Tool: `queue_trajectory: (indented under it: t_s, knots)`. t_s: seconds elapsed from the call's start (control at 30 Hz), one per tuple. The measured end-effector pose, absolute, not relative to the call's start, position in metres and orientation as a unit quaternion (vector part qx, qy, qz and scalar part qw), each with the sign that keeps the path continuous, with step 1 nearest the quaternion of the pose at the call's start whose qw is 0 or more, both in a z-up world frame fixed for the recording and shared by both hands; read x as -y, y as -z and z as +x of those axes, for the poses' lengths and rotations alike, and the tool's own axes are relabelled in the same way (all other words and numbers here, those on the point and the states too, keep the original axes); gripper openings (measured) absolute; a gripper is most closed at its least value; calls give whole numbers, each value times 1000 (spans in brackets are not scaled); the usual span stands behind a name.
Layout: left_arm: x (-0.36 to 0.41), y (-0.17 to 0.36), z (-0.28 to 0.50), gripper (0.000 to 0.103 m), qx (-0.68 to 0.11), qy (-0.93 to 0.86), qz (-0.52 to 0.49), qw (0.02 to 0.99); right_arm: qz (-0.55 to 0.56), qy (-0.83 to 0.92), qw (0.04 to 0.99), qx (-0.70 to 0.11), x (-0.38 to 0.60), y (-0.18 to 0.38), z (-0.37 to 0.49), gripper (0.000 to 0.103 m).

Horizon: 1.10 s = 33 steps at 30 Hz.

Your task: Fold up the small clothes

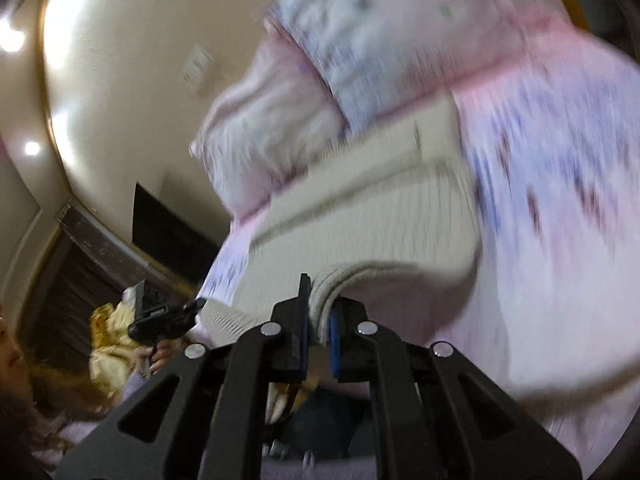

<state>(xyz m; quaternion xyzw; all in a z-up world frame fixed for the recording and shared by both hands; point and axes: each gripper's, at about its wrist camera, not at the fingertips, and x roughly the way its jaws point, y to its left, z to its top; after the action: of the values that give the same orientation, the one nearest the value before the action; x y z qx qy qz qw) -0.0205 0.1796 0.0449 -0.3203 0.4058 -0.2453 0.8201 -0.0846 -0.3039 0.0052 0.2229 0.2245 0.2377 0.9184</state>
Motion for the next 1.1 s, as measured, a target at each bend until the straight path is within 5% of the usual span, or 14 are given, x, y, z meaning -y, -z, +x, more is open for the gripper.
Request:
queue_trajectory:
  t_s: [0.53, 1.1]
  knots:
    - [-165, -92, 156, 7, -333, 173, -299, 877, 56, -28, 993, -99, 267, -72, 63, 7]
    - [-158, -35, 263, 7, -366, 119, -317, 867, 168, 32, 965, -198, 287, -36, 213, 7]
